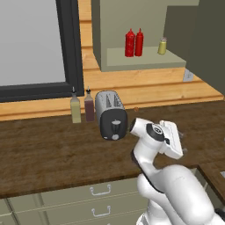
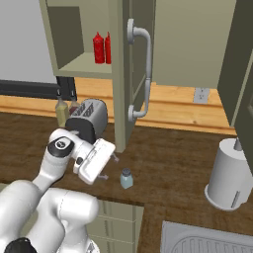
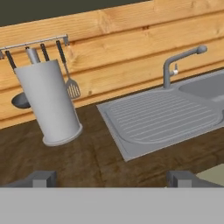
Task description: Put the shaker and condiment bottle from the counter next to their counterparts in the cabinet.
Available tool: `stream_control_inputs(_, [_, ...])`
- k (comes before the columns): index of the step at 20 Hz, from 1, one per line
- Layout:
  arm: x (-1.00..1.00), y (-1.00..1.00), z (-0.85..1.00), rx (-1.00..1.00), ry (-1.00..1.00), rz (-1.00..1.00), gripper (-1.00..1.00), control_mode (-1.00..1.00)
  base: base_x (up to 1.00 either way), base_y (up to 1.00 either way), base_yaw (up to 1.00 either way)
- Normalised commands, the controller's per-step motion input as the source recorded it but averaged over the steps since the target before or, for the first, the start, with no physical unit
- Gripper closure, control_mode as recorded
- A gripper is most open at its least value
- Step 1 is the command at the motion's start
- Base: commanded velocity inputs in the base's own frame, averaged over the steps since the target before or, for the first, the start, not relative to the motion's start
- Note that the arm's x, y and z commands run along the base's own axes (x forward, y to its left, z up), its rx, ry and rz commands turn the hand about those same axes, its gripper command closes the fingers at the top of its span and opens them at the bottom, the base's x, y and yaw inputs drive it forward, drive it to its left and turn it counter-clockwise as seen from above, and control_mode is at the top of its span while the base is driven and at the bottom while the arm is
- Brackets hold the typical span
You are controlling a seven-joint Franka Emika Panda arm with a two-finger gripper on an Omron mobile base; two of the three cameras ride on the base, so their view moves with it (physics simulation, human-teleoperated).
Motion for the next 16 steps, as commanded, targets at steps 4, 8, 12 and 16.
stream_control_inputs(4, [0.00,-0.15,-0.38,0.00,0.00,0.08,-1.00,-1.00,0.00,0.00,0.00])
stream_control_inputs(8, [0.00,0.00,-0.60,0.00,0.01,0.03,-1.00,-1.00,0.00,0.00,0.00])
stream_control_inputs(12, [0.00,0.00,-0.53,0.00,0.01,0.02,-1.00,-1.00,0.00,0.00,0.00])
stream_control_inputs(16, [0.08,-0.18,-0.43,0.00,0.00,0.04,-1.00,-1.00,0.00,0.00,0.00])
